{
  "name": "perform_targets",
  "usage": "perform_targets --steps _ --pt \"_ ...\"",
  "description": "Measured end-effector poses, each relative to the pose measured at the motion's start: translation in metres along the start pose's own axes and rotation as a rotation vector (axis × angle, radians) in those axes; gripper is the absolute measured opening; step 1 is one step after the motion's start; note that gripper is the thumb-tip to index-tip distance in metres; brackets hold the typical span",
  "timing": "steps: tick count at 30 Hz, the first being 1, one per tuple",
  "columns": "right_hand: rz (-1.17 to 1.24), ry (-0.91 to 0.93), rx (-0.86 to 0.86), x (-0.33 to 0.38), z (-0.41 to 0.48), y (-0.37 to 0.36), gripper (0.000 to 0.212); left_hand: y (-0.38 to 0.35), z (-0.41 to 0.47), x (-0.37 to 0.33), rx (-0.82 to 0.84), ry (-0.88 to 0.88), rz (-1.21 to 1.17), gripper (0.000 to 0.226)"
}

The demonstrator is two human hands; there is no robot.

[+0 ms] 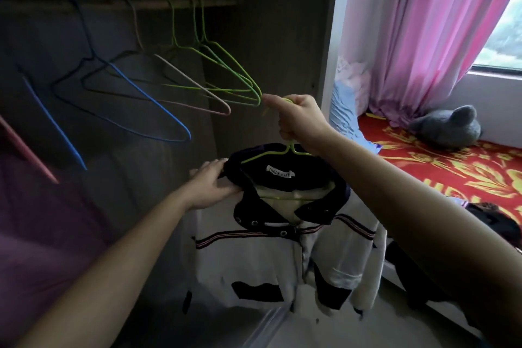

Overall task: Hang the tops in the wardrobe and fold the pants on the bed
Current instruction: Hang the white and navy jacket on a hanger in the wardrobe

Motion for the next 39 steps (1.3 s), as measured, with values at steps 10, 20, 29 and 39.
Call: perform_targets --steps 10,20,29,39 --pt "-1.157 0.261 0.263 0.008 -0.019 0.075 0.056 0.011 0.016 -0.029 -0.421 0.048 -0.689 0.023" --pt "-1.11 0.34 0.092 0.001 -0.009 0.096 0.034 0.018 0.087 -0.073 -0.219 -0.071 -0.219 0.043" --pt "-1.15 0.224 0.015 -0.031 0.042 0.073 0.042 0.074 0.2 -0.1 -0.472 -0.296 0.438 0.044" --pt "-0.896 0.022 -0.055 -0.047 0.129 0.035 0.037 0.092 0.23 -0.053 -0.262 -0.347 1.113 0.07"
Point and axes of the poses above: each hand's wrist, its own z-axis towards the middle knuckle, its own y-axis out of the back of the hand, x = y × z, the point moved 5 cm from there along z, towards the middle knuckle, and after that the axes turned 12 degrees about -x, right-handed, at the moved point
